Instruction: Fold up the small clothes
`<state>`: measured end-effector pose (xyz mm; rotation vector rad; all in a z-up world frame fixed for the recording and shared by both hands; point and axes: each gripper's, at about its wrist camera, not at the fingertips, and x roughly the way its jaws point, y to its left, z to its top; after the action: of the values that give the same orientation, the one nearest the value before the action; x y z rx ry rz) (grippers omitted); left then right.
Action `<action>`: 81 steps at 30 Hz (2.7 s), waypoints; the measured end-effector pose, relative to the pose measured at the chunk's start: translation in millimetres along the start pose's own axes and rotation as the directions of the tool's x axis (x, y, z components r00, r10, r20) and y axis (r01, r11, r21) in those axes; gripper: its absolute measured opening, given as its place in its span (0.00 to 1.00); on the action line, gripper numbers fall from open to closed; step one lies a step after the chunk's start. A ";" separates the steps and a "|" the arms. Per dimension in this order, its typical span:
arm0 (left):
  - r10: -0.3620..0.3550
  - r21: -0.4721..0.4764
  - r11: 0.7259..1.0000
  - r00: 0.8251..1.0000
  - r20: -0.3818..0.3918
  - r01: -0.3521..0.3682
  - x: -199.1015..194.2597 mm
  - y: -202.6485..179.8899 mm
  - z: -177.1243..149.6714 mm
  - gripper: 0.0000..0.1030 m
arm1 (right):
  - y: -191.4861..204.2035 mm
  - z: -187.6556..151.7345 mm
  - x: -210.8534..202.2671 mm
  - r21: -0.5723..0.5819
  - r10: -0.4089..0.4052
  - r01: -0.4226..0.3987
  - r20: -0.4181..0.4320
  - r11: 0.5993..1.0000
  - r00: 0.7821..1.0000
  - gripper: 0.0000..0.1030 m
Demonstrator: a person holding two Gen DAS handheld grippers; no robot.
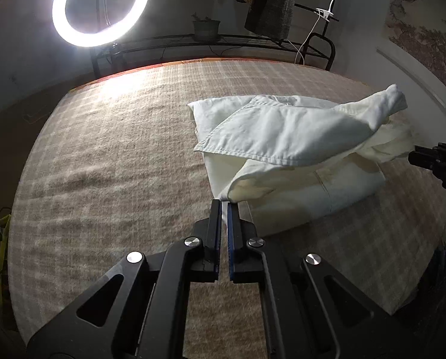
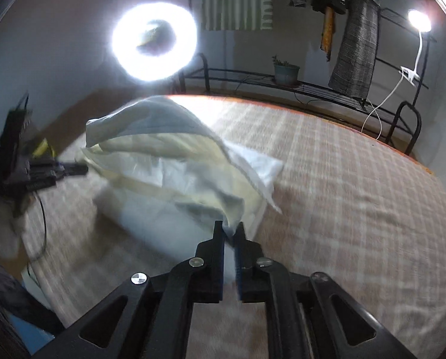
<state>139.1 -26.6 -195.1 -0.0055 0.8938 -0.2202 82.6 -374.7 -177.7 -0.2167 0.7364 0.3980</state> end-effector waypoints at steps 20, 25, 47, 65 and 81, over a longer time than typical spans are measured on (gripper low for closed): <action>-0.316 -0.508 0.820 0.948 -0.019 0.263 50.3 57.1 -3.7 0.32 | -71.0 -43.3 38.1 0.543 0.314 -0.266 0.006 0.796 0.950 0.43; -0.350 -0.472 0.830 0.937 -0.023 0.298 52.8 44.9 3.2 0.01 | -74.6 -53.5 68.3 0.628 0.419 -0.340 0.024 0.700 0.908 0.19; -0.176 -0.395 0.904 0.984 0.001 0.162 11.8 65.9 38.8 0.04 | -75.6 -1.9 30.9 0.403 0.226 -0.204 -0.007 0.892 0.974 0.33; -0.445 -0.680 0.635 0.893 0.065 0.366 131.7 105.0 102.6 0.35 | -129.5 47.4 145.9 0.651 0.380 -0.322 0.056 0.687 0.923 0.36; -0.317 -0.600 0.756 0.948 0.018 0.264 140.3 86.4 106.9 0.01 | -128.2 61.5 158.4 0.583 0.305 -0.257 0.017 0.771 0.952 0.00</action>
<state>323.0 21.6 -244.6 -0.7404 1.0164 -0.2215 280.8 -426.7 -235.6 0.4707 0.9412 0.4323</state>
